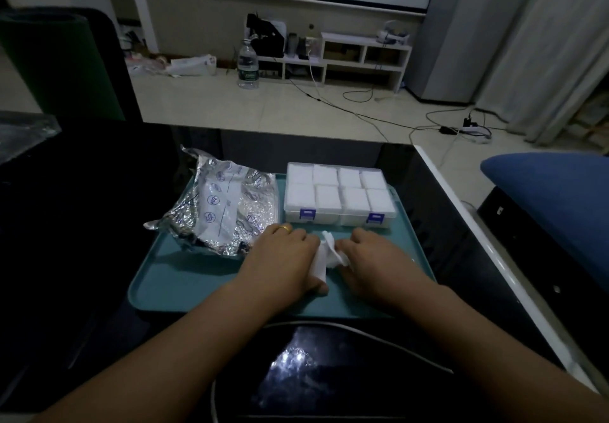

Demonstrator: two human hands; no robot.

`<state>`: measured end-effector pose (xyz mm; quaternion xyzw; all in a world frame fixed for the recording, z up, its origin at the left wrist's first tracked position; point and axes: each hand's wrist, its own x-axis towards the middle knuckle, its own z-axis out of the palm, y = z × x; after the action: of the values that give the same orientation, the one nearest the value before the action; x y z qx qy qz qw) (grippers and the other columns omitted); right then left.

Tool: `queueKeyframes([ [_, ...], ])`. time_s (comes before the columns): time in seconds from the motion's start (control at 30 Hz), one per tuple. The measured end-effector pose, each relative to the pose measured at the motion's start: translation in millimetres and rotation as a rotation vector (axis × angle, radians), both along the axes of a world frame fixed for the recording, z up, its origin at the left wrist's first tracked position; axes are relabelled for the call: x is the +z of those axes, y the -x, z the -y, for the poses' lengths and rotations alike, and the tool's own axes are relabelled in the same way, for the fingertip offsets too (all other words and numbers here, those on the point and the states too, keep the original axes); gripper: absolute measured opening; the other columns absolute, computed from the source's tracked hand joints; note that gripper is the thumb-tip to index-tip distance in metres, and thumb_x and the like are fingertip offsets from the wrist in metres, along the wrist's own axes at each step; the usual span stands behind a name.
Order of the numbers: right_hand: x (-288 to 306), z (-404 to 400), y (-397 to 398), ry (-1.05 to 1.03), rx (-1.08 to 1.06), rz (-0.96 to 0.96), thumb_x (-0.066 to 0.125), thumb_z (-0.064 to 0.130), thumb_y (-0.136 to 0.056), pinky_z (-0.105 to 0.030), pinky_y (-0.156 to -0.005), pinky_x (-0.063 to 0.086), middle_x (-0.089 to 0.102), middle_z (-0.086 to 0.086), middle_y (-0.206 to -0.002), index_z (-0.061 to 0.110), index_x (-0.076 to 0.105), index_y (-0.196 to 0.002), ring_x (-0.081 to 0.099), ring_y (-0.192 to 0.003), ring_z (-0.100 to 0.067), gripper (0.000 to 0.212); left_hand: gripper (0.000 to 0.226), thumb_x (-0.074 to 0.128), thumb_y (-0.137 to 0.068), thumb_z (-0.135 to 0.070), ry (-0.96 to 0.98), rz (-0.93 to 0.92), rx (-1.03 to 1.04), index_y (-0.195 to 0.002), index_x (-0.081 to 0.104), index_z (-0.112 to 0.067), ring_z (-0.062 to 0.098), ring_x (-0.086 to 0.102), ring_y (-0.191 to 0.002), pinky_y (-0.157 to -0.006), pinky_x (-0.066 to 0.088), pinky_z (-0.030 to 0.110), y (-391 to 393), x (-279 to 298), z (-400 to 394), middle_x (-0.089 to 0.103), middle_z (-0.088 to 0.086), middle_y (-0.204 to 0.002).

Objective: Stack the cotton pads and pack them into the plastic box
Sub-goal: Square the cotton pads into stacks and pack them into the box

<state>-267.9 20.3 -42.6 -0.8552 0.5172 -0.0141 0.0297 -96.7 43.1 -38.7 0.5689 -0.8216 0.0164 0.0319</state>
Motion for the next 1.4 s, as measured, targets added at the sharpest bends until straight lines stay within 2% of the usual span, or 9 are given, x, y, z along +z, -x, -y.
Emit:
queueKeyframes([
  [0.33,5.5,-0.6,8.4,-0.093,-0.1,0.3,0.06,0.025,-0.081,-0.027,-0.063,0.035,0.07,0.0,-0.088,0.022,0.069,-0.092,0.063,-0.084,-0.02,0.014,0.04,0.076,-0.078,-0.037,-0.156,-0.382,0.088,-0.099,0.044,-0.026,0.022,0.058,-0.103,-0.078,0.04,0.029,1.1,-0.2,-0.3,0.062,0.0,-0.113],
  [0.6,22.6,-4.5,19.2,-0.034,-0.203,0.533,0.062,0.025,-0.086,-0.034,-0.071,0.048,0.068,0.001,-0.073,0.021,0.071,-0.082,0.061,-0.072,-0.016,0.011,0.041,0.066,-0.08,-0.012,-0.116,-0.536,0.125,-0.118,0.062,-0.026,0.023,0.062,-0.104,-0.074,0.039,0.024,0.7,0.5,3.3,0.07,0.001,-0.112],
  [0.7,19.9,-6.4,15.3,-0.047,-0.211,0.66,0.061,0.029,-0.087,-0.035,-0.062,0.047,0.058,0.005,-0.059,0.027,0.062,-0.069,0.055,-0.059,-0.012,0.018,0.027,0.075,-0.08,-0.015,-0.169,-0.851,0.292,-0.105,0.068,-0.021,0.021,0.066,-0.088,-0.068,0.046,0.025,3.1,-0.1,5.8,0.071,0.001,-0.097],
  [0.8,20.7,-8.6,6.4,0.017,-0.192,0.79,0.061,0.025,-0.09,-0.034,-0.073,0.051,0.068,0.005,-0.081,0.022,0.071,-0.097,0.061,-0.076,-0.012,0.012,0.02,0.074,-0.085,-0.015,-0.342,-1.29,0.44,-0.103,0.067,-0.015,0.025,0.068,-0.089,-0.08,0.058,0.041,9.2,7.5,8.5,0.071,0.007,-0.096],
  [0.9,20.2,-15.0,-4.7,0.095,-0.136,0.793,0.061,0.027,-0.093,-0.013,-0.086,0.041,0.061,0.005,-0.112,0.023,0.06,-0.129,0.054,-0.101,-0.004,0.037,0.018,0.057,-0.096,-0.007,-0.633,-1.753,0.508,-0.111,0.066,-0.007,0.03,0.069,-0.09,-0.071,0.06,0.042,18.0,18.7,5.1,0.072,0.017,-0.104],
  [1.0,21.6,-17.8,-10.9,0.121,-0.115,0.779,0.059,0.027,-0.094,-0.004,-0.08,0.036,0.057,0.004,-0.109,0.022,0.056,-0.133,0.05,-0.096,-0.002,0.04,0.021,0.049,-0.098,-0.005,-0.75,-1.866,0.536,-0.107,0.068,-0.005,0.03,0.068,-0.086,-0.063,0.059,0.04,19.7,23.6,4.8,0.073,0.016,-0.1],
  [1.23,13.8,-1.7,14.3,0.014,-0.289,0.341,0.053,0.039,-0.092,-0.034,-0.09,0.044,0.055,-0.003,-0.113,0.027,0.057,-0.124,0.053,-0.108,-0.025,0.034,0.013,0.052,-0.097,-0.005,-0.677,-1.866,0.588,-0.102,0.063,0.0,0.033,0.066,-0.086,-0.072,0.06,0.049,8.3,21.6,5.5,0.07,0.021,-0.094],
  [1.33,8.6,-2.1,17.0,-0.056,-0.249,0.106,0.052,0.046,-0.087,-0.036,-0.108,0.033,0.042,-0.004,-0.139,0.026,0.038,-0.144,0.034,-0.128,-0.025,0.061,0.013,0.052,-0.096,-0.006,-0.701,-1.906,0.603,-0.1,0.062,0.001,0.035,0.065,-0.086,-0.073,0.058,0.053,7.3,22.5,5.9,0.069,0.022,-0.094],
  [1.4,16.6,-6.9,15.7,0.02,-0.18,0.21,0.05,0.049,-0.082,-0.036,-0.113,0.028,0.035,0.0,-0.144,0.026,0.027,-0.149,0.026,-0.133,-0.019,0.074,0.017,0.053,-0.096,-0.008,-0.714,-1.914,0.605,-0.105,0.062,0.004,0.036,0.065,-0.089,-0.075,0.058,0.053,7.9,23.0,6.2,0.069,0.025,-0.101],
])
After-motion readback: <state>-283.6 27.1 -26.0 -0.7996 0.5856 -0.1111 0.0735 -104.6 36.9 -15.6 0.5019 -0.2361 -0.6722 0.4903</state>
